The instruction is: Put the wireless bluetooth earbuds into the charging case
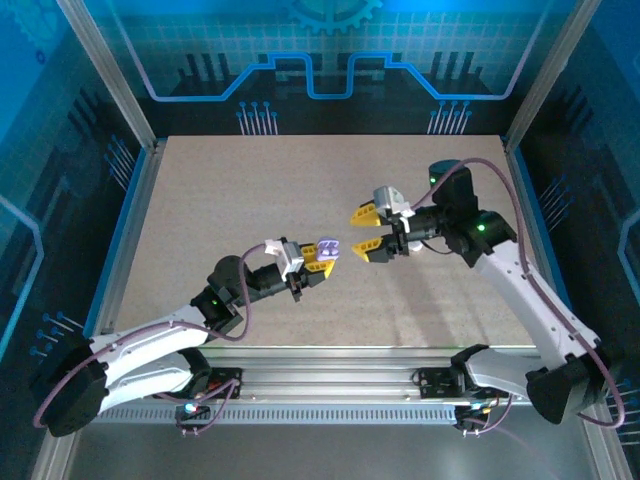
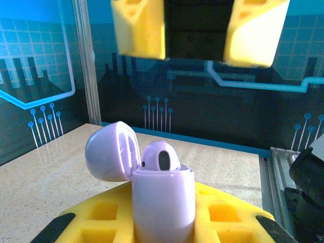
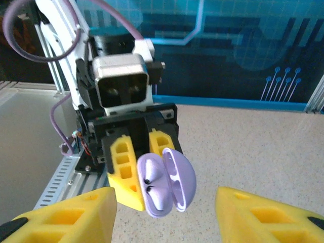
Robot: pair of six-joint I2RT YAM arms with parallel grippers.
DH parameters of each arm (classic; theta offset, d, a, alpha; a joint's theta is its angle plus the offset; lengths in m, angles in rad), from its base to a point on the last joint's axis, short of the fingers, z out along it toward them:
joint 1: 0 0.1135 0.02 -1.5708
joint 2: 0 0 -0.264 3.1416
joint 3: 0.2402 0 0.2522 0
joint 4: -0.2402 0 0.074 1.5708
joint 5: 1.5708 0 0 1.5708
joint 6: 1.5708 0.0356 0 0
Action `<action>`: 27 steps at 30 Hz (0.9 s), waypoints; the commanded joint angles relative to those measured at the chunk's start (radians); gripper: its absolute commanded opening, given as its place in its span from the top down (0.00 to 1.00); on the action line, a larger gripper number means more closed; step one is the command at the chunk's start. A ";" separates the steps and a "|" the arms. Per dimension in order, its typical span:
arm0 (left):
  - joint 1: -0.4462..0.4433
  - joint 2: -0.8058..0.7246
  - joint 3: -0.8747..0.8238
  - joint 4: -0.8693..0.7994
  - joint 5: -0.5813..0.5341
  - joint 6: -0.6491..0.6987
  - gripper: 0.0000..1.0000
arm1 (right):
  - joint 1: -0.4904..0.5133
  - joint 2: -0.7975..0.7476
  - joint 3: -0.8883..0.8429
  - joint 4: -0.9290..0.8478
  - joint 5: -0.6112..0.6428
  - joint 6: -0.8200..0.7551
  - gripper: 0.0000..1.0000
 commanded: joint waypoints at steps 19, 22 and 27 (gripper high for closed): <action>0.007 0.005 0.030 0.054 0.010 0.018 0.83 | 0.100 0.183 0.137 -0.202 -0.014 -0.190 0.39; 0.007 0.002 0.029 0.054 0.011 0.020 0.83 | 0.107 0.189 0.138 -0.193 -0.004 -0.184 0.37; 0.007 -0.007 0.028 0.046 0.004 0.024 0.83 | 0.119 0.201 0.139 -0.199 0.014 -0.178 0.35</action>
